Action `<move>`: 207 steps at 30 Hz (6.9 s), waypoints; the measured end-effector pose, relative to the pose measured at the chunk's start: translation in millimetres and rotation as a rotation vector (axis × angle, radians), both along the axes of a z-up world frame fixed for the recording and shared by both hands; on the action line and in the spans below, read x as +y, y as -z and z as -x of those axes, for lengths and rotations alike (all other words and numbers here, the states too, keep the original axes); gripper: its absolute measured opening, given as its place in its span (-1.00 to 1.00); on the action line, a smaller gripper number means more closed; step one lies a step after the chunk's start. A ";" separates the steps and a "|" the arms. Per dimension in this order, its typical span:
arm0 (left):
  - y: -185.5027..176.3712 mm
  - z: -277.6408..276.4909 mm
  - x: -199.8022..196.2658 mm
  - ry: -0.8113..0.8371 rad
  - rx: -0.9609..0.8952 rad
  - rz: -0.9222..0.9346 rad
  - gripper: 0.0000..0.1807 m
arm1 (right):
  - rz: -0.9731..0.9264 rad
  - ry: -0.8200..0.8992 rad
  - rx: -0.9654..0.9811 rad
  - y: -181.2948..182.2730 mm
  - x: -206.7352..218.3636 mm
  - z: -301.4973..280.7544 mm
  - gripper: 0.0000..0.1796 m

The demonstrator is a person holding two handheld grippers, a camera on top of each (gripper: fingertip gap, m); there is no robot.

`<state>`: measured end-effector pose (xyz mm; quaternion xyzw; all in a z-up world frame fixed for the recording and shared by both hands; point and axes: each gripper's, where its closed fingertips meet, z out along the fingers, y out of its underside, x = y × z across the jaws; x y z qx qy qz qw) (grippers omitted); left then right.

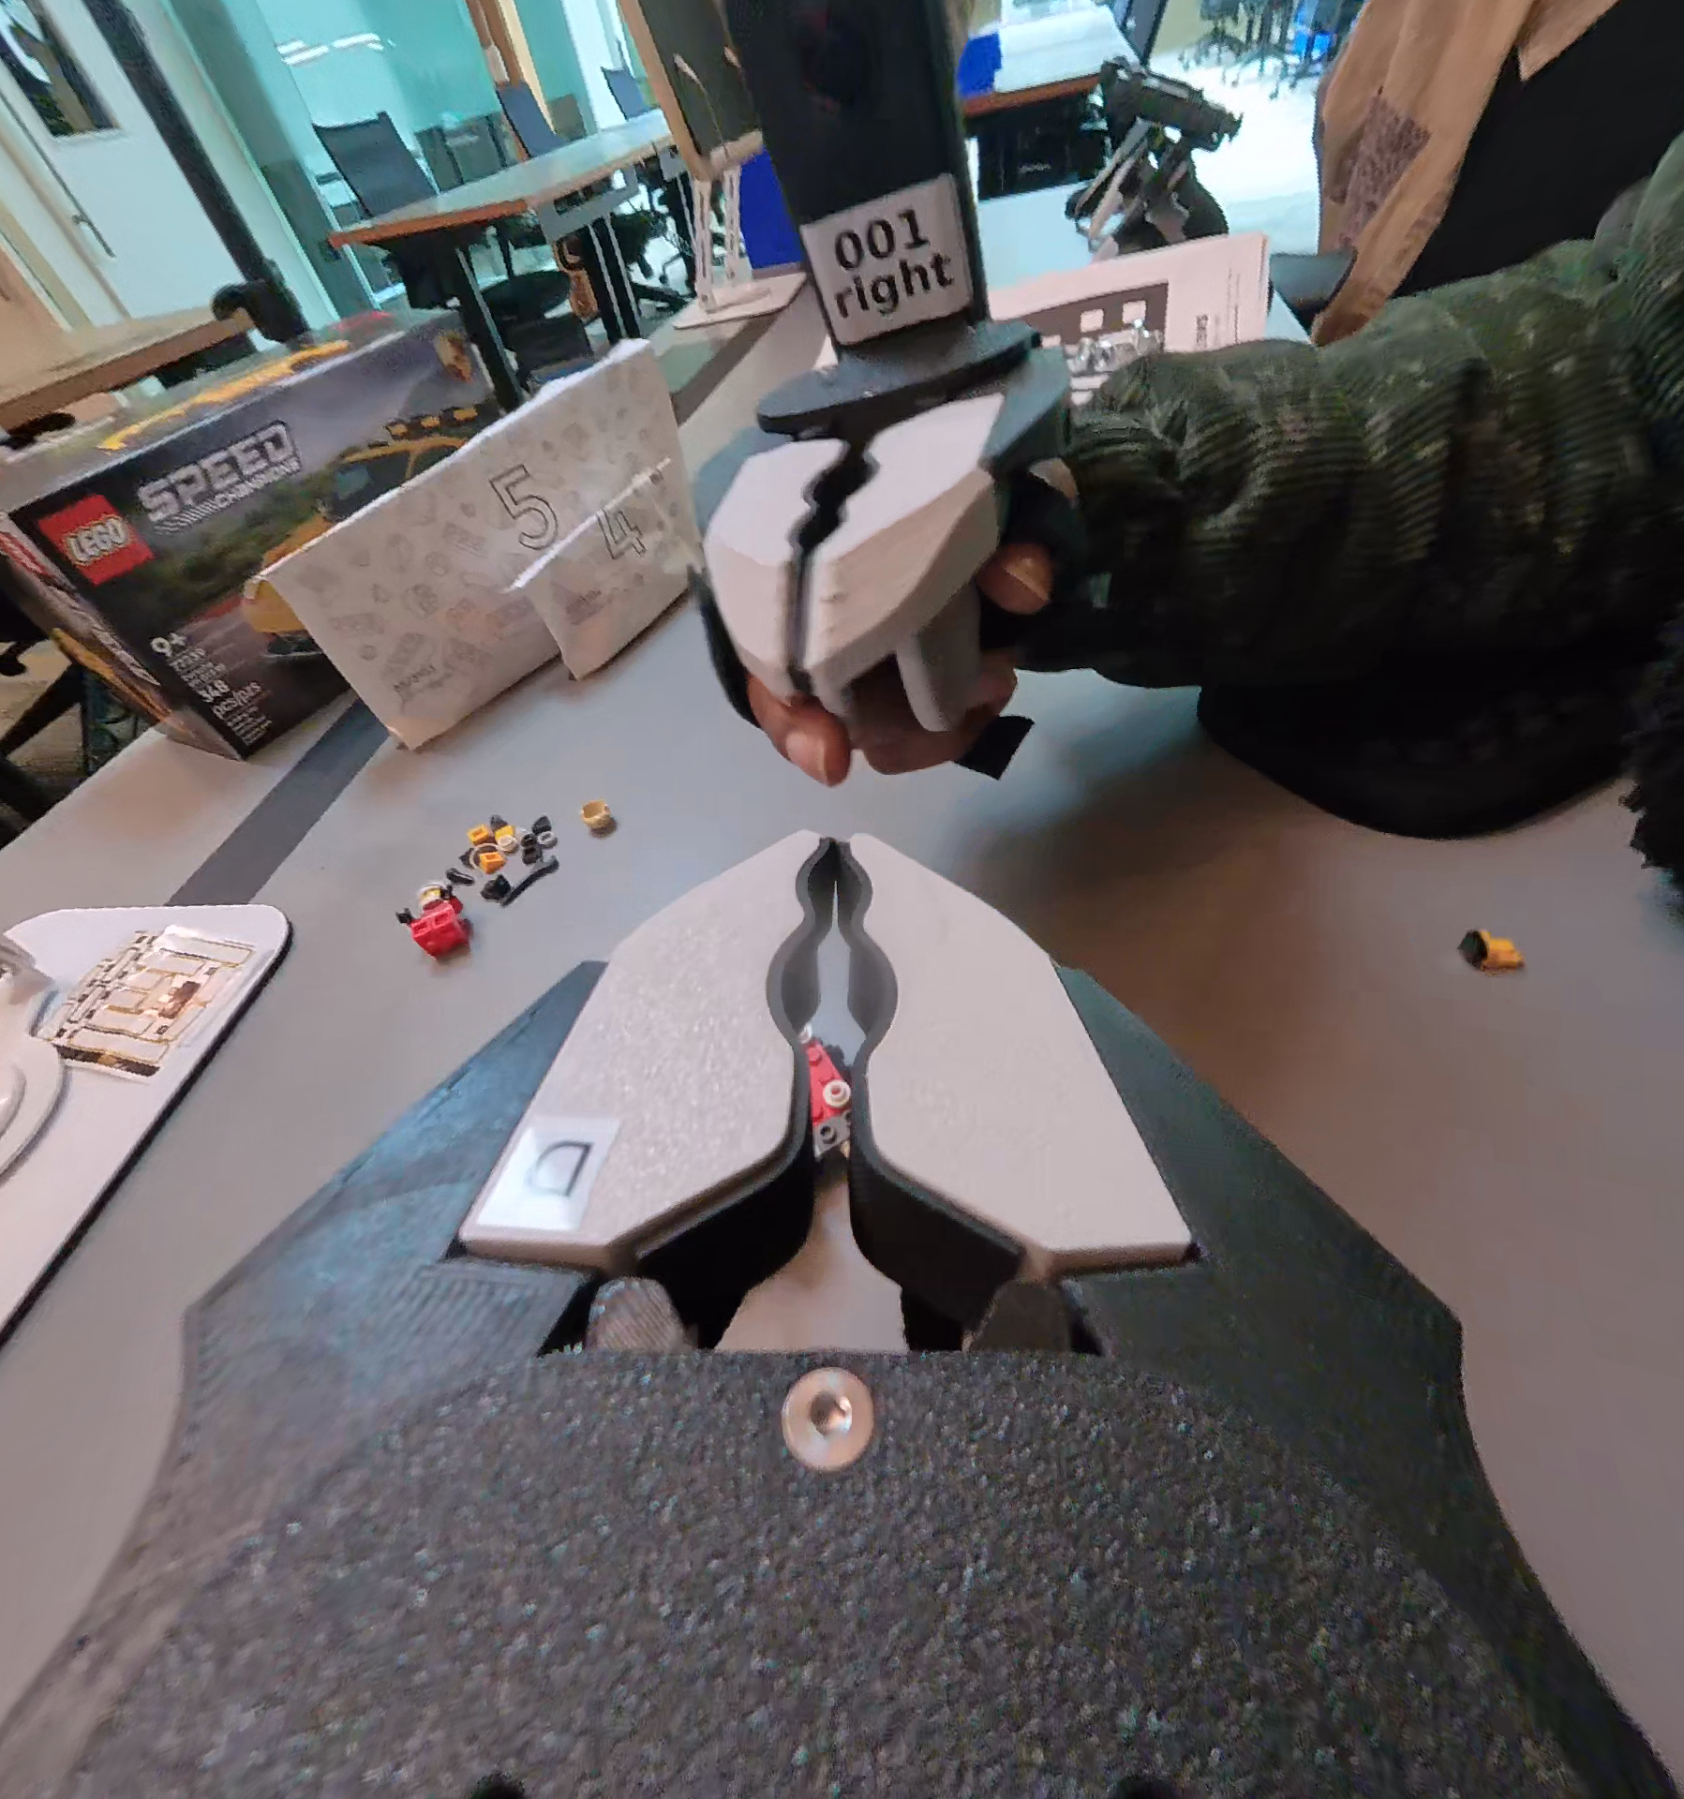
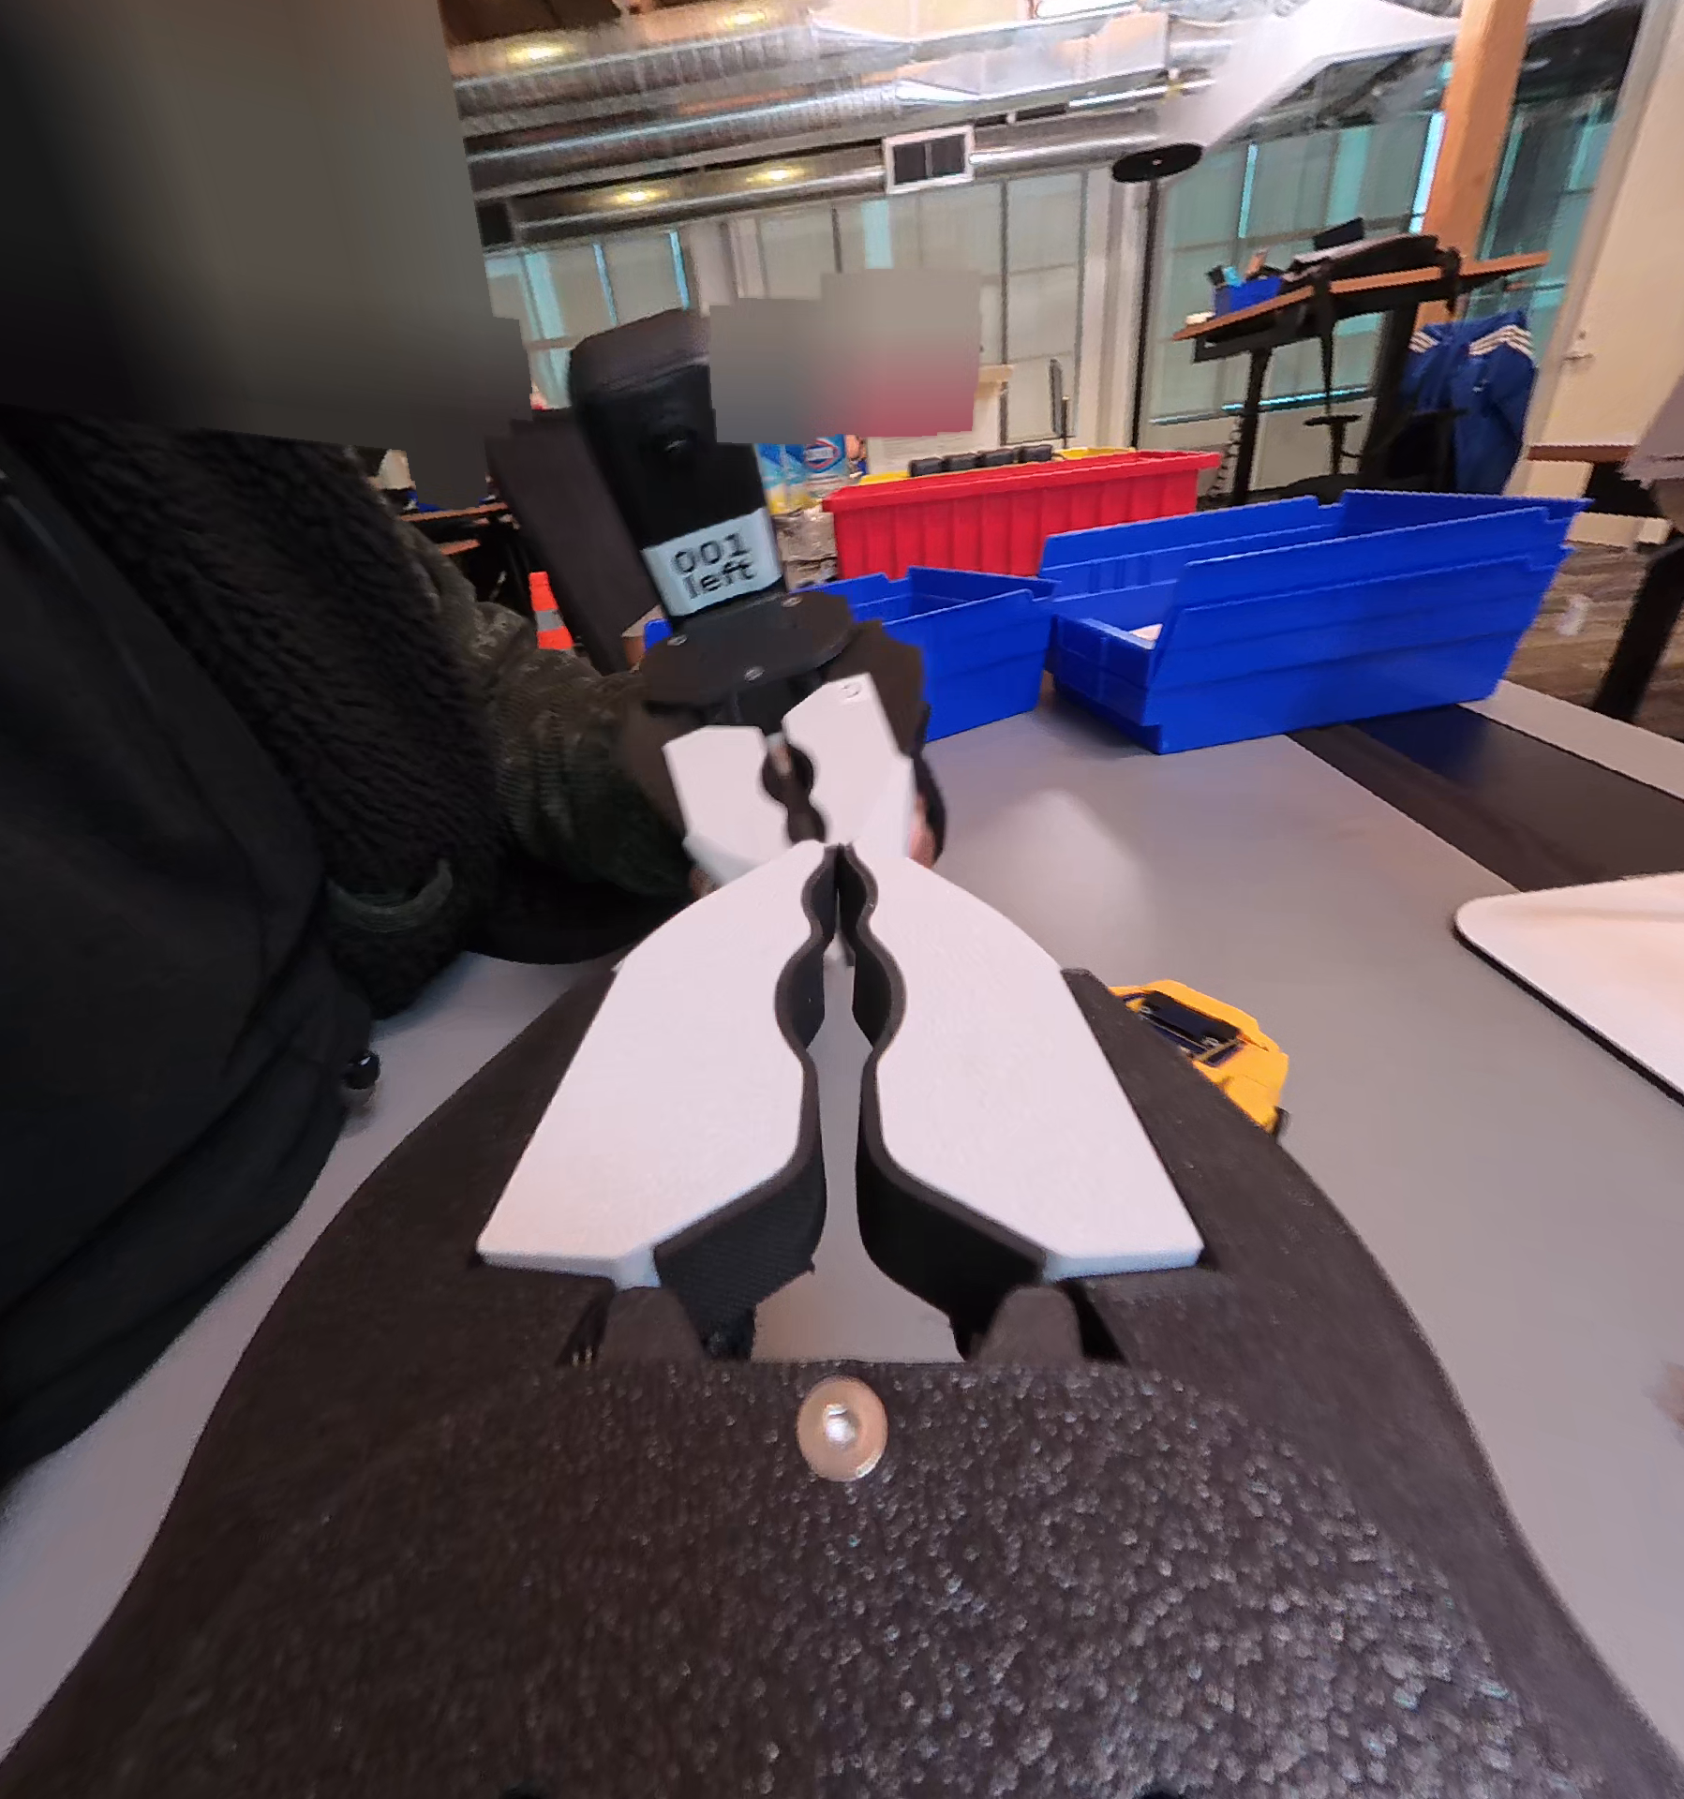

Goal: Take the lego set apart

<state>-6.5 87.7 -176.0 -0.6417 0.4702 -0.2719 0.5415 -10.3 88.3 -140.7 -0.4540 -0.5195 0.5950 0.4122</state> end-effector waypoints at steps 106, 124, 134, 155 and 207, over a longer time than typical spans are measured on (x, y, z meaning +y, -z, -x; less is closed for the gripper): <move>38.2 -2.8 15.2 -0.189 0.199 0.164 -0.69 | -0.123 0.500 -0.475 75.8 78.7 -2.3 -0.79; 75.6 93.1 53.4 -0.378 0.286 0.370 -0.65 | -0.043 0.236 -0.685 123.0 19.9 27.9 -0.81; 85.4 103.8 42.6 -0.335 0.239 0.511 -0.58 | -0.143 0.155 -0.658 123.7 5.6 29.4 -0.84; 89.1 91.5 49.5 -0.120 0.076 0.541 -0.73 | -0.124 0.165 -0.628 121.4 15.4 25.1 -0.80; 96.8 89.7 42.1 -0.367 0.242 0.535 -0.80 | -0.206 0.280 -0.600 115.9 13.0 45.8 -0.87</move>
